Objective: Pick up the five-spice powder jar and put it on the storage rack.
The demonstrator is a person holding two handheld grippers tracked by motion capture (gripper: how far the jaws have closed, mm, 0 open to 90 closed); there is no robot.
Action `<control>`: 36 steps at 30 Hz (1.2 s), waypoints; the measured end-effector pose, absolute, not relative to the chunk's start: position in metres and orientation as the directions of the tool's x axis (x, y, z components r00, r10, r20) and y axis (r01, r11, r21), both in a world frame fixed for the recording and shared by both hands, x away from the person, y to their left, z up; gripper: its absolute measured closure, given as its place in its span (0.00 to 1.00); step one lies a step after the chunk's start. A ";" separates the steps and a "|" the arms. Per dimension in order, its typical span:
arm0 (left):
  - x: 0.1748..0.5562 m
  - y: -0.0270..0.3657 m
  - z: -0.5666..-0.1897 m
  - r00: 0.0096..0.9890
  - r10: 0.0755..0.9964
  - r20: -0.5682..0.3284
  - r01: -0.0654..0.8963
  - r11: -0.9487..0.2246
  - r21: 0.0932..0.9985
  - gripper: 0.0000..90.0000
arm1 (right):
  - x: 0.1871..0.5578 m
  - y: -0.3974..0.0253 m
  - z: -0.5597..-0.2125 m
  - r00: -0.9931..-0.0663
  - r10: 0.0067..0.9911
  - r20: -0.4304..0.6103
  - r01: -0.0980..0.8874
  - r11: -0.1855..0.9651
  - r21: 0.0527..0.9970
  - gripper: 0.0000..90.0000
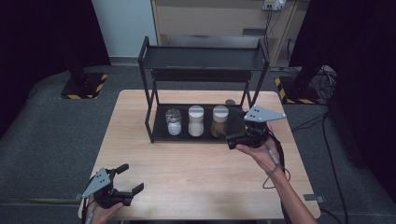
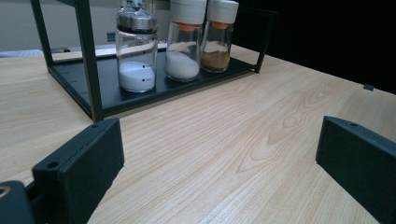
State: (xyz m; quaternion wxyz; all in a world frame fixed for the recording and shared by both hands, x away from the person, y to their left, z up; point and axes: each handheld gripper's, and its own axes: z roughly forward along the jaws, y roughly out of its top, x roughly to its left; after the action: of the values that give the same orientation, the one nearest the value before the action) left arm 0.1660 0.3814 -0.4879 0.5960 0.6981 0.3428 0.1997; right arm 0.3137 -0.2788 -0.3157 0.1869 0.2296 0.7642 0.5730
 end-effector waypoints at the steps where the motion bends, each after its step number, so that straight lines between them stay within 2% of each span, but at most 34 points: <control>1: 0.166 0.381 -0.488 0.685 0.717 -0.130 0.240 -0.054 0.969 0.00 | 0.312 -0.281 -0.316 -0.825 0.565 -0.021 0.137 0.236 0.962 0.06; 22: 0.164 0.382 -0.489 0.669 0.732 -0.129 0.233 -0.041 0.972 0.00 | 0.257 -0.331 -0.340 -0.778 0.628 -0.012 0.141 0.193 0.971 0.05; 36: 0.163 0.383 -0.490 0.662 0.737 -0.133 0.229 -0.030 0.973 0.00 | 0.226 -0.361 -0.367 -0.720 0.694 0.019 0.185 0.166 0.969 0.04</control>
State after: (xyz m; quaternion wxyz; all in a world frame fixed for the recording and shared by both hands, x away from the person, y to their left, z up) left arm 0.1628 0.3833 -0.4901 0.6007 0.6858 0.3524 0.2114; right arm 0.2263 -0.3614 -0.3672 0.2226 0.3009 0.7305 0.5713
